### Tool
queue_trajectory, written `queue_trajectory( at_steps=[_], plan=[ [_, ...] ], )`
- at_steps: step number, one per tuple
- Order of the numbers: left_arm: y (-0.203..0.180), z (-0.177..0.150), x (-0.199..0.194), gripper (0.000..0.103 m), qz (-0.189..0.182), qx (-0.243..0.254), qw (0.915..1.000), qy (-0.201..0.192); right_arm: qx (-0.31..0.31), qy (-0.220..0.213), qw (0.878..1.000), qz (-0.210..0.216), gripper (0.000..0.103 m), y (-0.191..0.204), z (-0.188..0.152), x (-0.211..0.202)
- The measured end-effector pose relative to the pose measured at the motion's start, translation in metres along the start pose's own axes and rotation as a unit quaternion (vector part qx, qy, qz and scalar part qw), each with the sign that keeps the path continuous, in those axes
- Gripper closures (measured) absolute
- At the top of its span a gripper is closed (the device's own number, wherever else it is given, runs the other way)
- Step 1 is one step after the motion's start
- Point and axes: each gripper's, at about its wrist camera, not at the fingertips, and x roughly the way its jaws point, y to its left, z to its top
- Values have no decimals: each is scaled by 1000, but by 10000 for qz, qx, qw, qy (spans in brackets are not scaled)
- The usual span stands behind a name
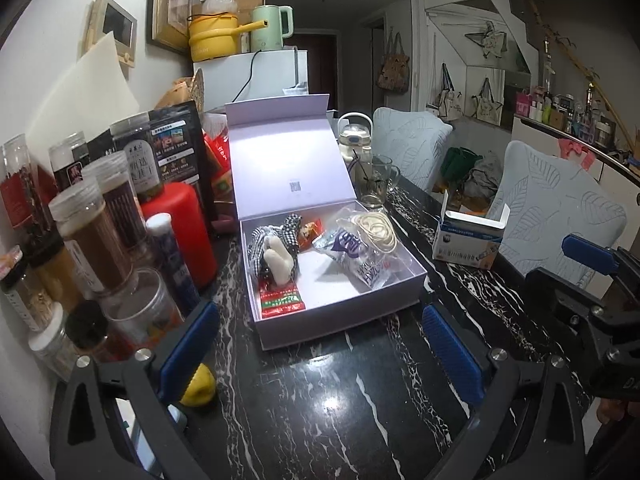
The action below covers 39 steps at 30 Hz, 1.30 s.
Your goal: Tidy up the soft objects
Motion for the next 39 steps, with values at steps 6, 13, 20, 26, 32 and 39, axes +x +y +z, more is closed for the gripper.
queue_trajectory(
  at_steps=[6,13,20,26,32,39],
  plan=[
    [0,-3,1,0,13,-15,10000,20,106,128,9999,9,10,-2,-6,7],
    [2,-3,3,0,38,-57,10000,28,113,146,9998,-9,10,-3,-6,9],
    [-1,-3,3,0,39,-79,10000,10,94,155,9998,-62,10,-4,-6,10],
    [-3,-3,4,0,-6,-62,10000,40,110,180,9997,-123,10,-3,-7,10],
    [-5,-3,5,0,-45,-84,9999,37,120,201,9996,-183,10,-4,-9,10],
    [-5,-5,8,0,-61,-112,9998,119,151,258,9994,-183,10,-6,-12,13]
  ],
)
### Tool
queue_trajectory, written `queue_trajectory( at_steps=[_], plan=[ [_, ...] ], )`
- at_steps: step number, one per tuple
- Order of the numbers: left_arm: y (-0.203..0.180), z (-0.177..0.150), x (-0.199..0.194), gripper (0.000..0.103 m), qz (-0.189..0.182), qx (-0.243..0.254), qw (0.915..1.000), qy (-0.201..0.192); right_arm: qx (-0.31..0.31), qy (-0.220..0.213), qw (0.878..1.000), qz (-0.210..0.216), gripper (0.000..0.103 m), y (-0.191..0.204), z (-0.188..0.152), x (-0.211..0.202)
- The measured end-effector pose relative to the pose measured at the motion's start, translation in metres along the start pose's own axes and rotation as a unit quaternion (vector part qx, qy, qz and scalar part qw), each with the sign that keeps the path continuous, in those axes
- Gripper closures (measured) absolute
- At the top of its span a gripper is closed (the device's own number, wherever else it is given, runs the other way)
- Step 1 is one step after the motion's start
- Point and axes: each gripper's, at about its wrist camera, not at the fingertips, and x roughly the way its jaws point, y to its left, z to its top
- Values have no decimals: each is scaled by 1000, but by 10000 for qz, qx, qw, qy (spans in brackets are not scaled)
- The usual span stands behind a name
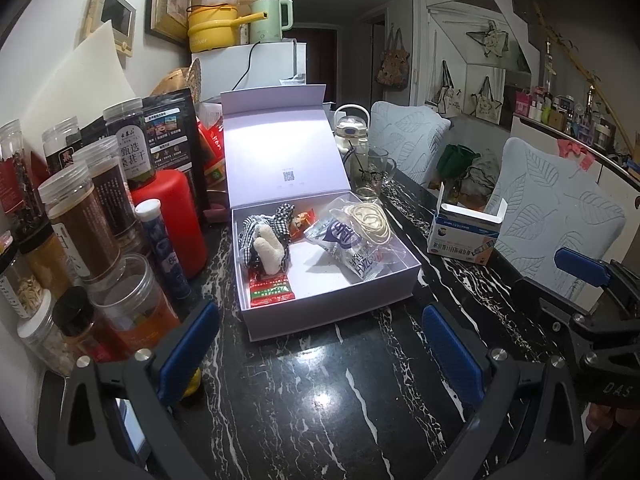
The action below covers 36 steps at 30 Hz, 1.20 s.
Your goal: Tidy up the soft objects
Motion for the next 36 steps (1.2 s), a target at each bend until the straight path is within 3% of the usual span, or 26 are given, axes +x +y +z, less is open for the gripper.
queue_trajectory(
  at_steps=[36],
  plan=[
    [-3,-6,8,0,-133,-47,9998,132,127,101,9999,12,10,-5,-6,3]
  ],
)
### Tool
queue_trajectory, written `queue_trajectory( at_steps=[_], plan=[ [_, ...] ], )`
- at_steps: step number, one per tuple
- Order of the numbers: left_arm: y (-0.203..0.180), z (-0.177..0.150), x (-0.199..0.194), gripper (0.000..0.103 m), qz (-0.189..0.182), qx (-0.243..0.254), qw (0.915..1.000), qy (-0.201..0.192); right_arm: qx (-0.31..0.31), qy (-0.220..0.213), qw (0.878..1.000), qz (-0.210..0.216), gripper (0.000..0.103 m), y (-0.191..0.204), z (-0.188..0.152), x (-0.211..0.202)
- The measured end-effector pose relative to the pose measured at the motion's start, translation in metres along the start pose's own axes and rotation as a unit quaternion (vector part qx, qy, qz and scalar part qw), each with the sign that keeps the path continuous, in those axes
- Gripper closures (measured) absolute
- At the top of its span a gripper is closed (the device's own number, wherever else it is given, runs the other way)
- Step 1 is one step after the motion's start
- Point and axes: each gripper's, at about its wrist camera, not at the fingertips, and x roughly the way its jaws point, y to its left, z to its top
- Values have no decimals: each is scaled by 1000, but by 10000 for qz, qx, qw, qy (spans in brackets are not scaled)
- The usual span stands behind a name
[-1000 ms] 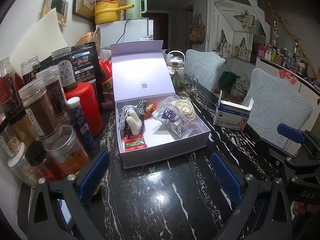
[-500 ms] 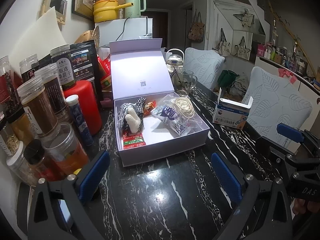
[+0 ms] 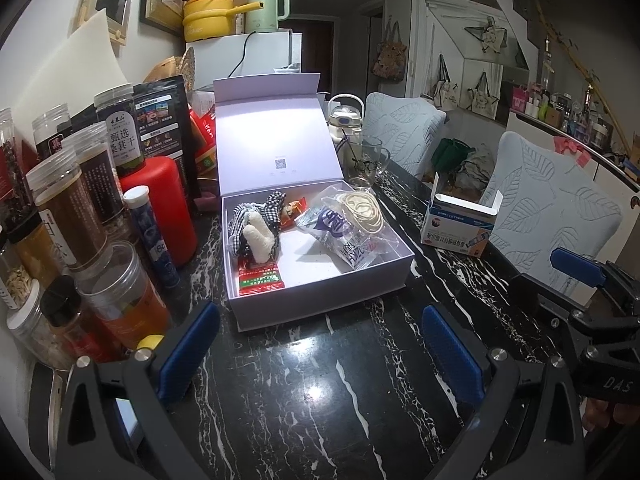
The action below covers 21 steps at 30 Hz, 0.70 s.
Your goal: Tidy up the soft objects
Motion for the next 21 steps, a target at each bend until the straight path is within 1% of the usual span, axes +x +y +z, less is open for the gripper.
queue_trajectory(
  at_steps=[13,21],
  plan=[
    [2,2,1,0,147,-15,9999,54,76,-37,9999,81,10,-4,2,4],
    [4,3,1,0,259,-55,9996,74,96,30,9999,106,10,-2,0,8]
  ],
)
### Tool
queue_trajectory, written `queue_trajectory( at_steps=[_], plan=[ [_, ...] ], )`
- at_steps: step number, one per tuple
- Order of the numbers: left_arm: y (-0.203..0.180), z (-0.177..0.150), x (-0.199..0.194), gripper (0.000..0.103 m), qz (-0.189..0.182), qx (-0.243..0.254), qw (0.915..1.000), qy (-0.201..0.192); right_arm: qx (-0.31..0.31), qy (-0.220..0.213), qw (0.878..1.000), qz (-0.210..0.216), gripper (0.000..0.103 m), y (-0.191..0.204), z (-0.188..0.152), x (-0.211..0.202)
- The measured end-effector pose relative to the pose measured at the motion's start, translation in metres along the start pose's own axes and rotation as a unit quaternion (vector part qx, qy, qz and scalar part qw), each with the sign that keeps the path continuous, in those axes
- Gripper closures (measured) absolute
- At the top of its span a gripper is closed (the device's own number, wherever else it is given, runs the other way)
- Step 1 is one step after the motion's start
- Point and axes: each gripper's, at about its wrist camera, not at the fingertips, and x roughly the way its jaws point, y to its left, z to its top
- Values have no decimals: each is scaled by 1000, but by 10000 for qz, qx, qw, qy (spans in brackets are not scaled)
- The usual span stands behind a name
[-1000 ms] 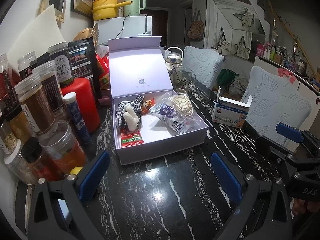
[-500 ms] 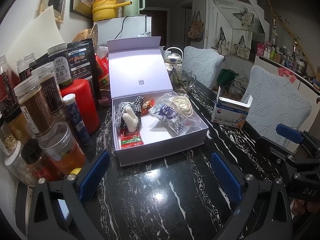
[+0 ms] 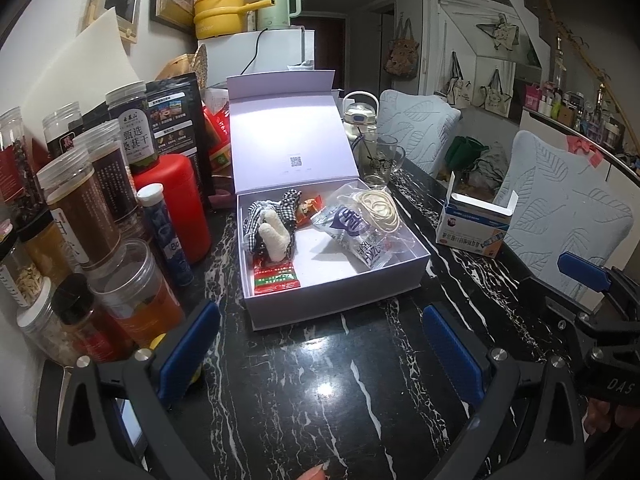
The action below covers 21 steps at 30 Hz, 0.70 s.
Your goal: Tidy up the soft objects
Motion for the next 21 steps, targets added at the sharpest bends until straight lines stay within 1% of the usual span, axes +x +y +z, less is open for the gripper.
queue_trajectory(
  at_steps=[12,21],
  plan=[
    [1,-1,3,0,143,-11,9999,88,-2,63,10000,-11,10,0,-3,2],
    [4,-3,6,0,122,-42,9998,156,-12,140,9999,-17,10,1,-5,4]
  ],
)
